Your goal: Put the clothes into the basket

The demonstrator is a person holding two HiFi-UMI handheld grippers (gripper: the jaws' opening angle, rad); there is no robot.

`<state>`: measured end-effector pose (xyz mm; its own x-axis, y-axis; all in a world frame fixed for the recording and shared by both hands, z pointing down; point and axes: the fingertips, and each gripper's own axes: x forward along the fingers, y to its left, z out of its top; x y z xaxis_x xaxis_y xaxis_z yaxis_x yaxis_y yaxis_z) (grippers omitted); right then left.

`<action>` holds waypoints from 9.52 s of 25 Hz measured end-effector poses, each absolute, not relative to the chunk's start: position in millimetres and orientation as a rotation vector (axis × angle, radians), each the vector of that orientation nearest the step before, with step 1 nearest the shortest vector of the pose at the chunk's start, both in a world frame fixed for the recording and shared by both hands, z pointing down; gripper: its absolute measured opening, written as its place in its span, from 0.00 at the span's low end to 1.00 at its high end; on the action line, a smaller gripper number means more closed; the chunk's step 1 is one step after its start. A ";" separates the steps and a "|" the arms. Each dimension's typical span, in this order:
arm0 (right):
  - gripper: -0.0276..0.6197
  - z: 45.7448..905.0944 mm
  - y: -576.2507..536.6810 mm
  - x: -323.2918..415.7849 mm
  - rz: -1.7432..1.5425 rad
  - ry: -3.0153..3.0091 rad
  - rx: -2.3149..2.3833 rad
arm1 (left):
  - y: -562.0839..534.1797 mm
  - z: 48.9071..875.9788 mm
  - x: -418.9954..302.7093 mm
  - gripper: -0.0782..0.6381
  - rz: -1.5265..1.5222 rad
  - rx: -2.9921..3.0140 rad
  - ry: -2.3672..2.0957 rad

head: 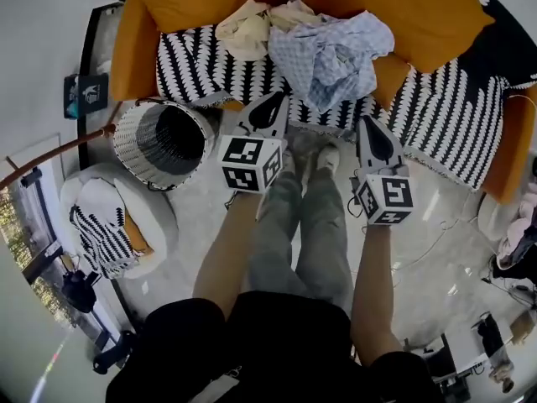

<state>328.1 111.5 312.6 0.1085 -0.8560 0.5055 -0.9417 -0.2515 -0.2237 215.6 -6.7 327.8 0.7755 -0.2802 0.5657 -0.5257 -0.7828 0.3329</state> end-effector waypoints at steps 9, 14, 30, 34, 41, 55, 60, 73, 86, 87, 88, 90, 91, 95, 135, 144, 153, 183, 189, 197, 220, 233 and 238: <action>0.34 422.7 88.0 346.8 0.946 -1.793 2.102 | -29.6 422.3 255.2 0.32 0.741 2.495 -0.591; 0.48 477.0 76.5 381.0 1.042 -1.691 2.146 | -45.1 469.4 260.7 0.43 0.796 2.455 -0.639; 0.44 540.3 10.4 393.1 0.997 -1.646 1.864 | -64.8 542.6 308.3 0.47 1.000 2.430 -0.578; 0.17 543.4 15.6 380.7 1.059 -1.668 1.841 | -60.4 541.2 307.5 0.23 1.020 2.443 -0.564; 0.14 510.3 35.7 373.3 1.067 -1.735 1.917 | -52.7 507.4 286.1 0.18 0.931 2.435 -0.619; 0.13 375.9 54.4 351.4 0.823 -1.904 2.115 | -16.2 405.4 234.6 0.18 0.632 2.478 -0.697; 0.13 312.0 46.7 332.7 0.720 -1.989 2.100 | -8.8 353.8 209.7 0.18 0.539 2.470 -0.767; 0.13 111.3 -13.1 237.5 0.438 -2.297 1.987 | -31.2 176.4 108.1 0.18 0.241 2.444 -1.037; 0.13 2.1 -84.6 -3.9 0.320 -2.744 1.533 | -54.3 63.8 -129.3 0.18 0.123 2.361 -1.519; 0.13 -2.6 -87.3 -23.9 0.310 -2.771 1.488 | -53.8 59.7 -148.3 0.18 0.114 2.346 -1.557; 0.13 -6.5 -89.8 -43.5 0.301 -2.797 1.441 | -53.0 56.4 -167.2 0.18 0.105 2.327 -1.595; 0.13 -13.6 -94.1 -81.5 0.289 -2.847 1.349 | -50.7 49.5 -204.7 0.18 0.084 2.285 -1.675; 0.13 -16.9 -95.8 -99.7 0.280 -2.869 1.302 | -49.0 45.3 -223.1 0.18 0.074 2.265 -1.717; 0.13 -29.3 -102.3 -164.9 0.239 -2.942 1.130 | -44.0 28.0 -286.8 0.18 0.065 2.195 -1.868; 0.41 520.3 -99.5 -194.1 0.876 -2.206 0.860 | -52.2 526.6 -330.0 0.34 0.622 1.700 -1.411; 0.41 503.2 -101.2 -60.1 0.960 -2.151 1.170 | -86.7 505.6 -183.2 0.37 0.620 2.007 -1.178; 0.41 501.1 -81.3 84.1 1.037 -2.022 1.503 | -101.0 500.5 -30.9 0.40 0.629 2.234 -0.871; 0.24 623.9 -110.1 220.2 1.160 -2.045 1.511 | -195.5 629.0 192.7 0.57 0.978 2.422 -0.505; 0.16 586.0 -104.9 224.8 1.022 -2.009 1.491 | -175.5 586.1 187.5 0.20 0.802 2.420 -0.573; 0.15 505.7 -84.8 215.8 0.772 -2.006 1.546 | -133.8 496.9 149.4 0.20 0.589 2.496 -0.617; 0.15 365.3 -105.7 -158.4 0.450 -2.495 1.007 | -94.0 351.1 -236.3 0.20 0.442 2.314 -1.439; 0.15 471.9 -99.2 -272.9 0.581 -2.398 0.740 | -78.3 462.7 -348.8 0.20 0.458 1.929 -1.520; 0.35 516.3 -94.0 -269.9 0.626 -2.255 0.704 | -71.3 508.8 -358.0 0.32 0.545 1.769 -1.483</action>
